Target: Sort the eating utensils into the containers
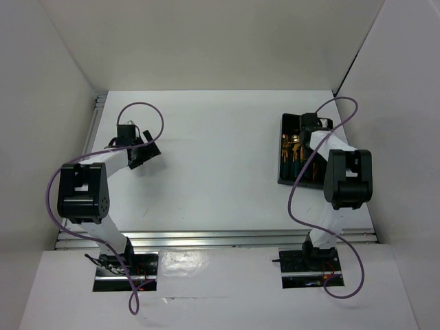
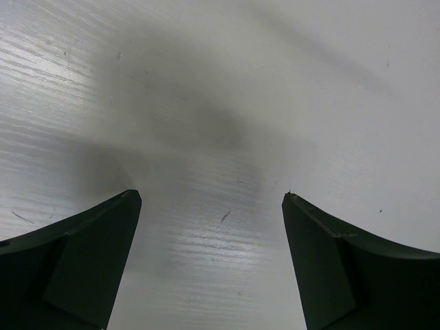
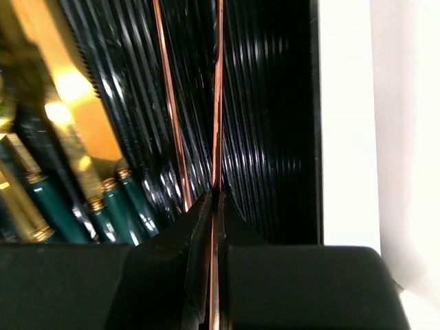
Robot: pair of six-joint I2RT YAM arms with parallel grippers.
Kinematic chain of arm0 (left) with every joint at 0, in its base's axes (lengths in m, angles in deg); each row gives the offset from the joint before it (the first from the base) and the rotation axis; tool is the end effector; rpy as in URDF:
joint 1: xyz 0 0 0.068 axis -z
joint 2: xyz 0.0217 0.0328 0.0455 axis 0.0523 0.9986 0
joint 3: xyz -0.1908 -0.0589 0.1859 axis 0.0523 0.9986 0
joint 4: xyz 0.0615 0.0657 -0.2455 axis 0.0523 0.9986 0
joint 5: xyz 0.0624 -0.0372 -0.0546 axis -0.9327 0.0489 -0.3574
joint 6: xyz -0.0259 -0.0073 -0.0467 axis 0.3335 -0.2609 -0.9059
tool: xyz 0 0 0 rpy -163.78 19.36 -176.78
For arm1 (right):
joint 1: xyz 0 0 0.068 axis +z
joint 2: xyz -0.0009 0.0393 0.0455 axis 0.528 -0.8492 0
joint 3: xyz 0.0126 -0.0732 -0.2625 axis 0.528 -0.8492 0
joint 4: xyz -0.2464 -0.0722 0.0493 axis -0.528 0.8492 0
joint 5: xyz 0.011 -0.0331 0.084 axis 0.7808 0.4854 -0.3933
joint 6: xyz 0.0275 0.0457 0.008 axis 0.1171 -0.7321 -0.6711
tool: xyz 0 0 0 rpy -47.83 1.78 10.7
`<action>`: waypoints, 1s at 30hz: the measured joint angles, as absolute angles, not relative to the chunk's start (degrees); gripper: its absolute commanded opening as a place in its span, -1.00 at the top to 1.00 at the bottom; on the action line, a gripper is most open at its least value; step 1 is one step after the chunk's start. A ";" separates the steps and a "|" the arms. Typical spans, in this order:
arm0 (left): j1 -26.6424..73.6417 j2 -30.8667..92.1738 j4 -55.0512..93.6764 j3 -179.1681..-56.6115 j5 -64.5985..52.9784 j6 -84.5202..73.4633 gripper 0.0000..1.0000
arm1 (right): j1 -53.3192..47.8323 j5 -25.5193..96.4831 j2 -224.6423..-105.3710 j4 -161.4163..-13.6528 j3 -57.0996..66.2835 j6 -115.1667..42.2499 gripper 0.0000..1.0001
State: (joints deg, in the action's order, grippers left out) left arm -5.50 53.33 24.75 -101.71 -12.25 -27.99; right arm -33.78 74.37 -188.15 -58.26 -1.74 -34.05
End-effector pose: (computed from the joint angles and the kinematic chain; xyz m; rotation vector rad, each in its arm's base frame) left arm 0.3557 0.0144 0.1772 -0.7326 2.2687 -0.3021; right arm 0.3638 -0.0308 0.1838 0.3062 2.5921 -0.7155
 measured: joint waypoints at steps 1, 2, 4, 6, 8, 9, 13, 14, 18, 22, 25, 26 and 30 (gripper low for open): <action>-5.50 53.42 24.77 -101.71 -12.25 -27.99 -0.98 | -33.78 74.78 -189.07 -57.96 -1.74 -34.05 0.77; -5.50 53.44 24.77 -101.71 -12.25 -27.99 -0.98 | -33.78 75.22 -189.68 -57.67 -1.74 -34.05 0.77; -5.50 53.44 24.75 -101.69 -12.22 -27.99 -0.98 | -33.78 76.16 -190.40 -57.48 -1.72 -34.00 0.77; -5.50 53.44 24.77 -101.71 -12.25 -27.99 -0.98 | -33.78 76.27 -190.47 -57.39 -1.61 -34.03 0.75; -5.50 53.44 24.73 -101.71 -12.25 -27.99 -0.98 | -33.78 76.31 -190.47 -57.37 -1.57 -34.03 0.75; -5.50 53.44 24.75 -101.71 -12.25 -27.99 -0.98 | -33.78 76.29 -190.49 -57.34 -1.53 -34.03 0.75; -5.50 53.44 24.75 -101.71 -12.25 -27.99 -0.98 | -33.78 75.68 -190.58 -57.04 -0.94 -34.03 0.75; -5.50 53.44 24.75 -101.71 -12.25 -27.99 -0.98 | -33.78 75.55 -190.58 -57.08 -0.78 -34.03 0.75; -5.50 53.44 24.75 -101.71 -12.25 -27.99 -0.98 | -33.78 75.50 -190.58 -57.08 -0.52 -34.07 0.82; -5.50 53.44 24.75 -101.71 -12.25 -27.99 -0.98 | -33.78 75.48 -190.14 -57.04 -0.52 -34.29 0.82; -5.50 53.61 24.71 -101.71 -12.25 -27.99 -0.98 | -33.78 75.48 -188.74 -56.97 -0.52 -34.38 0.84; -5.50 53.70 24.75 -101.71 -12.25 -27.99 -0.98 | -33.78 75.48 -188.02 -56.89 -0.52 -34.51 0.84; -5.50 53.77 24.71 -101.71 -12.25 -27.99 -0.98 | -33.78 75.70 -185.00 -56.75 -0.52 -34.97 0.84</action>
State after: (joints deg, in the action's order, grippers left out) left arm -5.50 53.77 24.71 -101.71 -12.25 -27.99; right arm -33.78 75.70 -185.00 -56.75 -0.52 -34.97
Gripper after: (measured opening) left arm 0.992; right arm 0.093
